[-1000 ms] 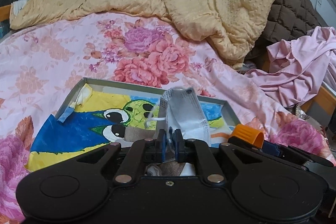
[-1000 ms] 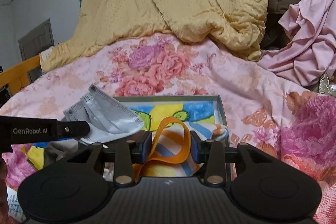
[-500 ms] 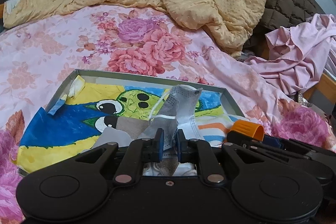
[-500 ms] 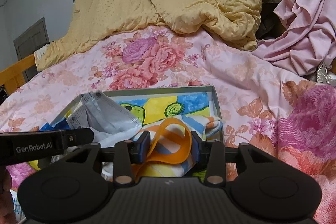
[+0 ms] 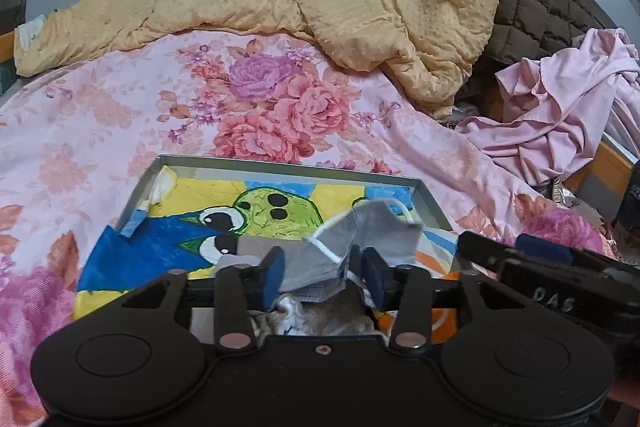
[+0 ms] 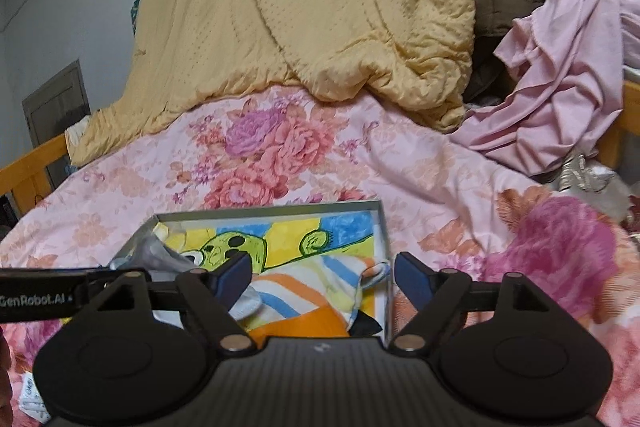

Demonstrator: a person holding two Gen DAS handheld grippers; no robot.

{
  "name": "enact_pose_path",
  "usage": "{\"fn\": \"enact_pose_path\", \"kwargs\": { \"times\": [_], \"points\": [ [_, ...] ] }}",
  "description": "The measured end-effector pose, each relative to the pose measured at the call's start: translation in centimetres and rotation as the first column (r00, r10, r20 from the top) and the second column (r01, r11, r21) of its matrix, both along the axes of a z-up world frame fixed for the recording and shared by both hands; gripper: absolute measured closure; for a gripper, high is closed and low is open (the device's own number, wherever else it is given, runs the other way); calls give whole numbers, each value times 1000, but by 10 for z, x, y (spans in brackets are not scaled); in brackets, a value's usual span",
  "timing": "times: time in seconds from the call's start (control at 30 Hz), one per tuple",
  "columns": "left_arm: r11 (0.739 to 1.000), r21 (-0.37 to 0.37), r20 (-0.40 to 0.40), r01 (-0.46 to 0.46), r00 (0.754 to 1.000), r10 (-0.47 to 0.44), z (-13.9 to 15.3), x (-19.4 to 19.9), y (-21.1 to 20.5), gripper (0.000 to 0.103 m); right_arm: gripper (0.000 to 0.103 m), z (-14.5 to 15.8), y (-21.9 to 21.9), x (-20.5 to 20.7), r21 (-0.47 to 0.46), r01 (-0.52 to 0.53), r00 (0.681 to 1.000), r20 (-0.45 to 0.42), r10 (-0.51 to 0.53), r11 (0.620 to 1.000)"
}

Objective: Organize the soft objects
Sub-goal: 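Lower the mask and orange item into the tray box and open both grippers, then move both grippers back from the tray box toward the remaining items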

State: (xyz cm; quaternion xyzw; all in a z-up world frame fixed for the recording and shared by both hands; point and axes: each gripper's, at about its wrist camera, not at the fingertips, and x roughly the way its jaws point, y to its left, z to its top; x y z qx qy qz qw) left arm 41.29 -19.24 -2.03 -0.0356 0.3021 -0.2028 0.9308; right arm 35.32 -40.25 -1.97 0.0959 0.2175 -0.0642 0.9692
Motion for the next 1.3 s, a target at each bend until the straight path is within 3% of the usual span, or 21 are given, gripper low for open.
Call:
{"fn": "enact_pose_path", "kwargs": {
  "times": [0.13, 0.37, 0.53, 0.83, 1.3],
  "points": [
    [1000, 5, 4, -2, 1000, 2, 6, -12, 5, 39, 16, 11, 0, -17, -5, 15, 1000, 18, -15, 1000],
    [999, -36, -4, -15, 1000, 15, 7, -35, 12, 31, 9, 27, 3, -53, -39, 35, 996, 78, -32, 999],
    [995, -89, 51, -33, 998, 38, 16, -62, 26, 24, 4, 38, 9, -84, -60, 55, 990, 130, -46, 997],
    [994, -101, 138, -40, 989, 54, 35, -124, 58, 7, 0, 51, 34, -143, -97, 80, 980, 187, -61, 992],
    [995, -95, 177, -20, 983, 36, 34, -213, 106, 1, 0, 38, 81, -221, -118, 66, 987, 156, -48, 991]
  ]
}}
